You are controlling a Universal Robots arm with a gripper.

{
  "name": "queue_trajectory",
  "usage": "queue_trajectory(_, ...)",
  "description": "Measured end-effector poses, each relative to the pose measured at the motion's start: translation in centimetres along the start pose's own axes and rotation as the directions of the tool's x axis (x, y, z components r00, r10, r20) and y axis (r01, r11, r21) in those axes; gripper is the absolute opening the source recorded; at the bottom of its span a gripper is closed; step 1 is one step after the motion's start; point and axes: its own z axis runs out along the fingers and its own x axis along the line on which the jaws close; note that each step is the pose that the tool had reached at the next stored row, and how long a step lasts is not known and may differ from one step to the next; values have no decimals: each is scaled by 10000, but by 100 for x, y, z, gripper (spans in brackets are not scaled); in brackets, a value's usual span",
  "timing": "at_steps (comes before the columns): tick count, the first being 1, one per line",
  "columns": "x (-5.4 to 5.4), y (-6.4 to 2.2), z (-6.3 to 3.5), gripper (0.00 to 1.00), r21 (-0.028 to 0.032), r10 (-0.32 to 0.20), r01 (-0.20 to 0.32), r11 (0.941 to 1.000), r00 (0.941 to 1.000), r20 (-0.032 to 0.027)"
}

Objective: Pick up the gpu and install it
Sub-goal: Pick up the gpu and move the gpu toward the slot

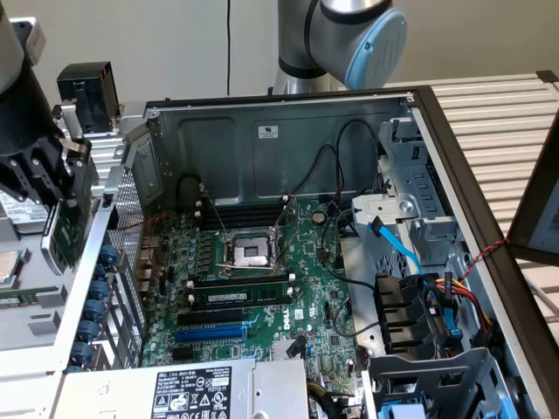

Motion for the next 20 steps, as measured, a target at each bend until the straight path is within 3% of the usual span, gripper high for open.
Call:
queue_trajectory(12, -7, 95, -538, 27, 1, 1, -1, 10000, 10000, 0)
queue_trajectory(20, -233, 151, -897, 27, 1, 3, -3, 10000, 10000, -7)
